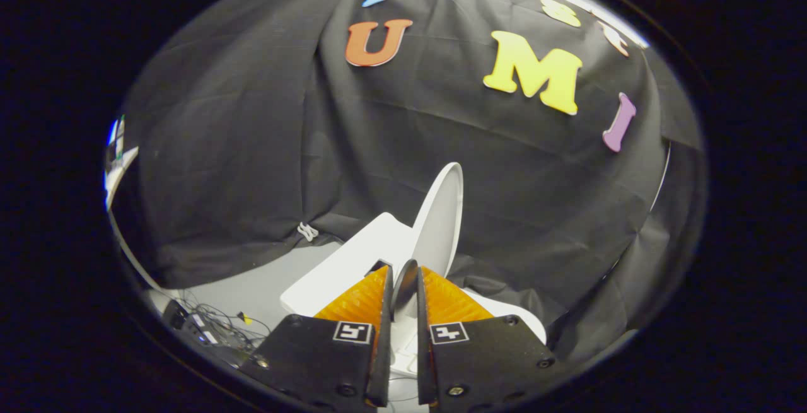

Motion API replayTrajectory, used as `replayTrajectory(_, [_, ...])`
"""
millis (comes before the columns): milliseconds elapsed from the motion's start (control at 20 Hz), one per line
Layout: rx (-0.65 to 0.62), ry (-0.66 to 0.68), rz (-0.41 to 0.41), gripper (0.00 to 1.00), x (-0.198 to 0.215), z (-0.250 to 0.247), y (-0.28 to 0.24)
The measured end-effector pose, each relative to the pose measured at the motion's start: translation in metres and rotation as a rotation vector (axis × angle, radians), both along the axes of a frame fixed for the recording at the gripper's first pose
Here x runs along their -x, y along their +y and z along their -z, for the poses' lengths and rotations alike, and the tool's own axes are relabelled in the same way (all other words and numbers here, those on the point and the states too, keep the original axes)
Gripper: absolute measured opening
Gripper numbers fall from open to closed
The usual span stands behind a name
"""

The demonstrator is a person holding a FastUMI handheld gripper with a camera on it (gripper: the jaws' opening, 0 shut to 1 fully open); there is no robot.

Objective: Open the toilet lid.

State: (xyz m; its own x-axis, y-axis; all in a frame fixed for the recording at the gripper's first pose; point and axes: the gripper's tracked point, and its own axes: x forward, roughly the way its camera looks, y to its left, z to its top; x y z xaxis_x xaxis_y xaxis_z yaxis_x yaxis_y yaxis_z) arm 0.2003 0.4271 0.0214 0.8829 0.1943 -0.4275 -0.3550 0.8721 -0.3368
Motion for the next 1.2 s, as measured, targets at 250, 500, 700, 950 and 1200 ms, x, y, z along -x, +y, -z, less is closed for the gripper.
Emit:
replayTrajectory(250, [-0.094,0.068,-0.029,0.39,0.010,0.002,-0.004])
replayTrajectory(500, [-0.152,0.051,-0.073,0.53,0.042,-0.012,-0.032])
replayTrajectory(700, [-0.163,-0.022,-0.007,0.84,0.062,-0.022,-0.094])
replayTrajectory(950, [-0.300,-0.034,0.079,0.89,0.104,-0.011,-0.185])
replayTrajectory(1200, [-0.406,-0.114,0.165,0.99,0.132,-0.023,-0.267])
